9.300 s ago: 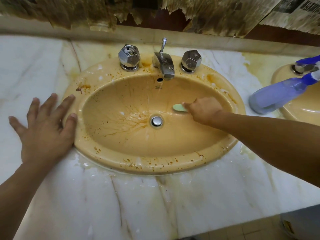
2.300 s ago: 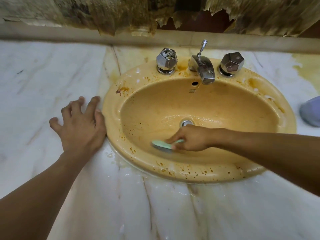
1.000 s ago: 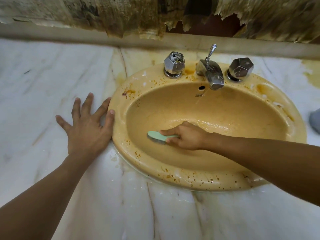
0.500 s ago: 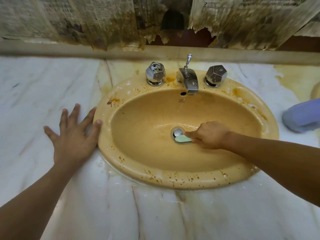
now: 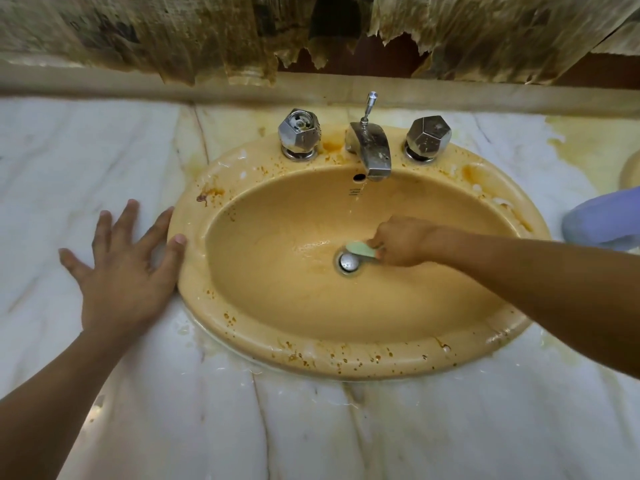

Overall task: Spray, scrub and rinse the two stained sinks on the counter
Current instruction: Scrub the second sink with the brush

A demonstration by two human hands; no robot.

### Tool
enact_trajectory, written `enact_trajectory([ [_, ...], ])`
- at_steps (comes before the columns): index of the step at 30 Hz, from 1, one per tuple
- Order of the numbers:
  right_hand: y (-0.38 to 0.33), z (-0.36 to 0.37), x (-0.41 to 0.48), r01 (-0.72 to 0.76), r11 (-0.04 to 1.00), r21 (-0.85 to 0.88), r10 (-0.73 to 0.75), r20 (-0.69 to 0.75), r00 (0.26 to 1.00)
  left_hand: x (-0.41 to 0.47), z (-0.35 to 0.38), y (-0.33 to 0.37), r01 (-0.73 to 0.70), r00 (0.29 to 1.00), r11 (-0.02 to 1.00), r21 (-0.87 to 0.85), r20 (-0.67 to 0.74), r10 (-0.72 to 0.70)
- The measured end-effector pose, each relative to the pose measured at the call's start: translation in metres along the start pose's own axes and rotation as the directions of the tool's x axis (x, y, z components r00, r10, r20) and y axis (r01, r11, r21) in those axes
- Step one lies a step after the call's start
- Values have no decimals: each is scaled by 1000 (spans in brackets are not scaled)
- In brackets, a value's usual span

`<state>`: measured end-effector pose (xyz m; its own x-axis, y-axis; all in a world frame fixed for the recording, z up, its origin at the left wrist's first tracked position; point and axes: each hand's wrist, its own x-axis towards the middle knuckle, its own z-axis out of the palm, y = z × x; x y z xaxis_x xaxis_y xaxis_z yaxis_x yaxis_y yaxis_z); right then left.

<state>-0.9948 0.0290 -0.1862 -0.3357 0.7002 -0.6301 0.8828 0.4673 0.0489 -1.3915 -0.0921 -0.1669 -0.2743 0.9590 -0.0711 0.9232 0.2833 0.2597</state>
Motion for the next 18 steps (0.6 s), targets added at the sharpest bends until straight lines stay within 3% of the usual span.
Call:
enact_trajectory([
  [2,10,-14,3,10,999,-33,-9,34,999,0,0,0,8,1000,1000,6,-2,-8],
  [7,-17,-1,-1,64,997,-47,-68,-84,994,1,0,0,4,1000,1000,2,-5,-4],
  [9,-10,-6,-13,38,979,-200,-55,-77,996,1,0,-1,2,1000,1000,-5,-7,-3],
  [13,11,-41,-42,-92,846,-525,-29,-217,976,0,-1,0,4,1000,1000,-19,-5,-4],
  [16,25,-66,-56,-143,803,-578,-54,-310,949,-1,-1,0,3,1000,1000,-26,-10,-3],
  [18,36,-76,-71,-161,771,-617,-27,-283,959,-1,0,-1,0,1000,999,-35,-14,-1],
])
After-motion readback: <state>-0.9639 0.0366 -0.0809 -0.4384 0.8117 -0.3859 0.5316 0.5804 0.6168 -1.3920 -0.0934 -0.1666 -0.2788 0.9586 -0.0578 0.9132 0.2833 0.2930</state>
